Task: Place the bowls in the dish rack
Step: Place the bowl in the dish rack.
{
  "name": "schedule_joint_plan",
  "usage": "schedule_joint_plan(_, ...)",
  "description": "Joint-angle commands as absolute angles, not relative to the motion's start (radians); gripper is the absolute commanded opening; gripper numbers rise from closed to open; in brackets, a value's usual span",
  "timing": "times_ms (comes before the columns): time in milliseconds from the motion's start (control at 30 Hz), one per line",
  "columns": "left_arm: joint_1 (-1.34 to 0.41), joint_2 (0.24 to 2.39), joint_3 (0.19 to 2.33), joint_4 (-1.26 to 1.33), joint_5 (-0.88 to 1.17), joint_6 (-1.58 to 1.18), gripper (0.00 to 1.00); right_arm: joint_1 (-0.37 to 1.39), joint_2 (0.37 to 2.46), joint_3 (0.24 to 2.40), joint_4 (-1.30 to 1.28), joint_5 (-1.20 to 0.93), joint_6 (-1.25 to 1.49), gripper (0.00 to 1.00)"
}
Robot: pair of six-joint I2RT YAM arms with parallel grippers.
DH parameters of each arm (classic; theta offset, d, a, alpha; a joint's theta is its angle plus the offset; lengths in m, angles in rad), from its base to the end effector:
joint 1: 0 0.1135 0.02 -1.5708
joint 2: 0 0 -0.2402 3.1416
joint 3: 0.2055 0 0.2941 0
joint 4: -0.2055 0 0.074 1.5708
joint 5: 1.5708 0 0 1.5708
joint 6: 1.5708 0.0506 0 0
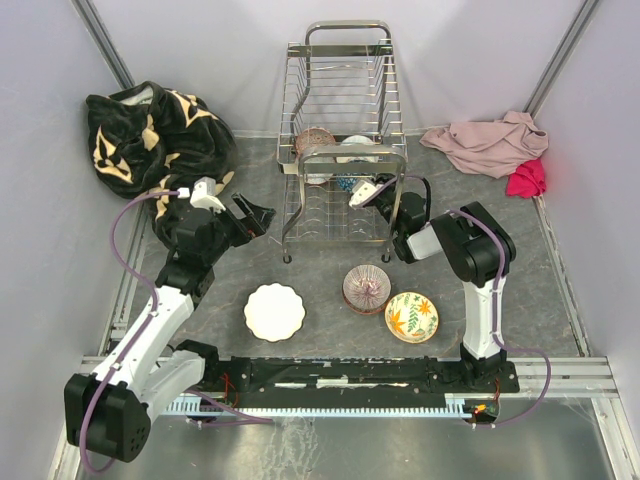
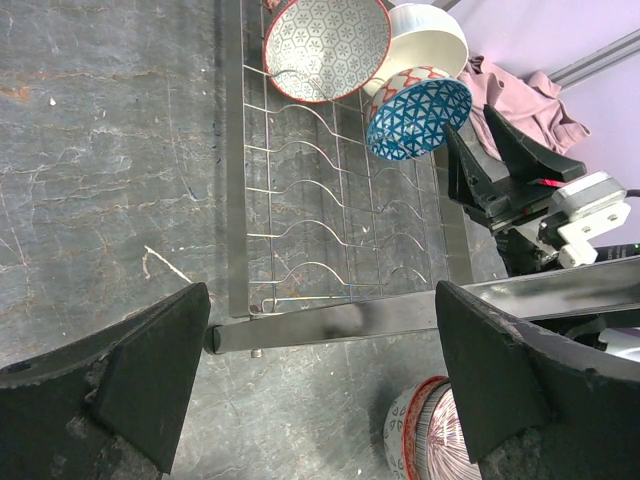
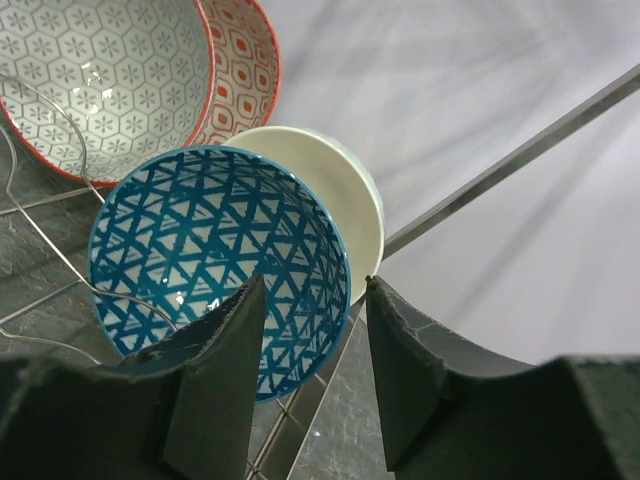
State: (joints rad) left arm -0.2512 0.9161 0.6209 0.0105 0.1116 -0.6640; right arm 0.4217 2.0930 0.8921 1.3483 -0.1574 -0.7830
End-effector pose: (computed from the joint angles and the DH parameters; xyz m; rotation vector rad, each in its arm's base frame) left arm 0.2756 -0.0765 0.2428 -0.3145 1.8936 -0.7310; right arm 0.3822 0.1802 0.0932 -0.9127 1.0980 -0.1859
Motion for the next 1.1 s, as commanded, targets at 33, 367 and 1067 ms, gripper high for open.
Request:
schedule_joint_plan(33, -0.255, 0.889, 0.637, 0.041, 0.117, -0.653, 0.99, 0.424, 2.02, 0.892, 1.443, -0.157, -0.643, 0.58)
schedule_joint_plan(367, -0.255, 0.884, 0.648, 0.033, 0.119, -0.652, 0.99, 0.387, 1.94, 0.847, 1.442, -0.116, -0.463, 0.66)
schedule_joint_plan(1067, -0.254, 0.802, 0.739, -0.14, 0.086, -0.63, 0.99, 0.291, 1.369, 0.767, 0.534, 0.507, 0.191, 0.94)
